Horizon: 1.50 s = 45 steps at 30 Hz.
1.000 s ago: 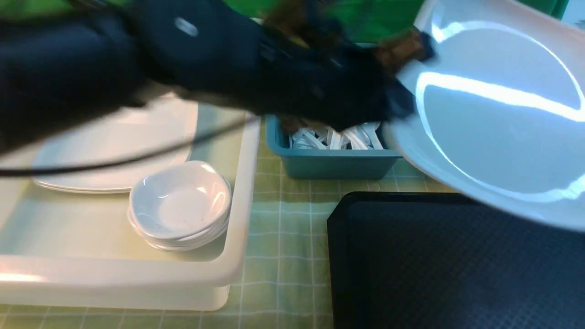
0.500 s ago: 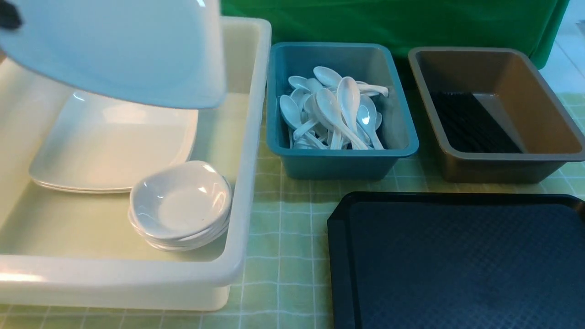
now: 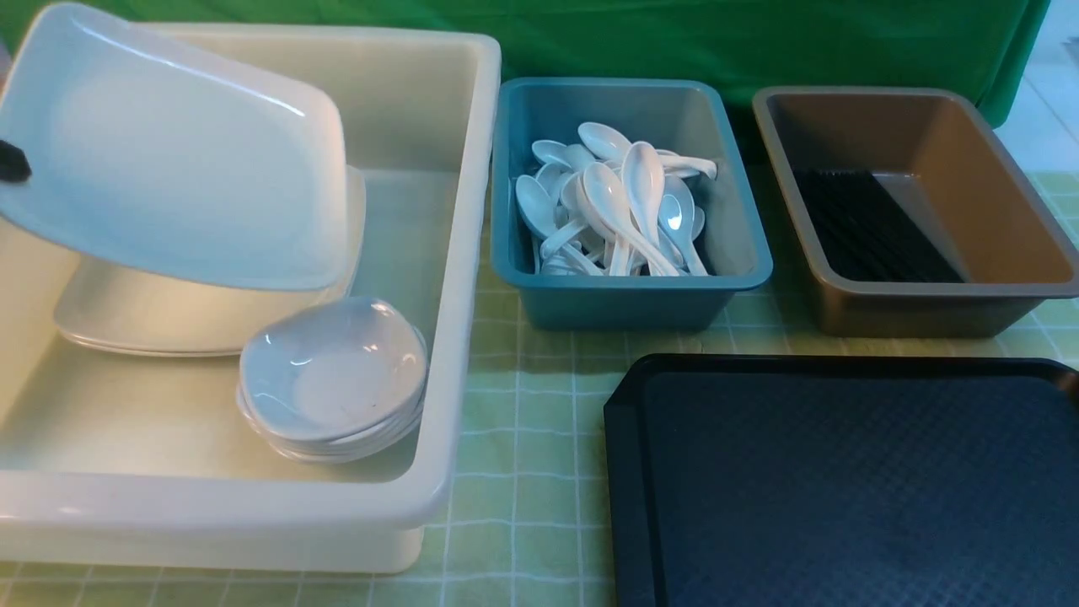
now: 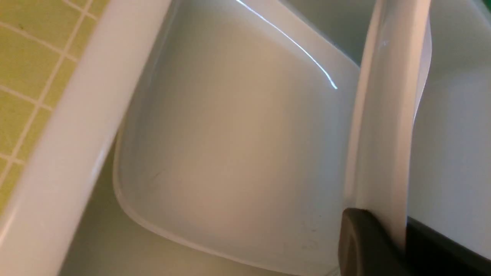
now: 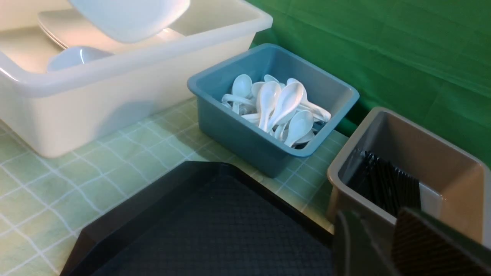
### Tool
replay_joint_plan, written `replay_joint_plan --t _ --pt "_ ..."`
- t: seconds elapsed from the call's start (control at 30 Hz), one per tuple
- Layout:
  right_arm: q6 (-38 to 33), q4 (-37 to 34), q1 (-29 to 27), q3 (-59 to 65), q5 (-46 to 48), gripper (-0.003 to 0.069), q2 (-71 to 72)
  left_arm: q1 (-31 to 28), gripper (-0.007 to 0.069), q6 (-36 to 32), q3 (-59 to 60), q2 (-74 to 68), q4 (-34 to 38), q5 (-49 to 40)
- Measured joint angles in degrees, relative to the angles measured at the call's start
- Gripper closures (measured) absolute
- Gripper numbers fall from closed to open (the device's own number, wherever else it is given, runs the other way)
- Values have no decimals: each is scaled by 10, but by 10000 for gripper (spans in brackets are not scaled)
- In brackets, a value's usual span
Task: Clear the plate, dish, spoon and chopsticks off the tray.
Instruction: Use the left arm to put the plate into the large storage box on the left
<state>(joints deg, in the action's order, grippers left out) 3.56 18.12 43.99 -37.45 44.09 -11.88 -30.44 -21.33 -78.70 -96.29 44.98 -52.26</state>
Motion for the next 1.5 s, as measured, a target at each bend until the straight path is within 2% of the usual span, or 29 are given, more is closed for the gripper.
replay_joint_plan --t 0.23,0.43,0.73,1.23,1.37,1.47,1.5 --pt "0 0 0 0 0 497 0 0 611 -44 0 -28 1 30" --pt "0 0 0 0 0 493 0 0 611 -56 0 -29 0 73" --pt "0 0 0 0 0 490 0 0 611 -61 0 -47 -24 45" --pt "1 0 0 0 0 482 0 6 599 -70 -3 -83 -48 57" --pt "2 0 0 0 0 482 0 34 514 -71 -3 -87 -106 94" --pt "2 0 0 0 0 482 0 51 424 -72 -3 -88 -133 123" --pt "2 0 0 0 0 482 0 52 424 -72 -3 -88 -133 125"
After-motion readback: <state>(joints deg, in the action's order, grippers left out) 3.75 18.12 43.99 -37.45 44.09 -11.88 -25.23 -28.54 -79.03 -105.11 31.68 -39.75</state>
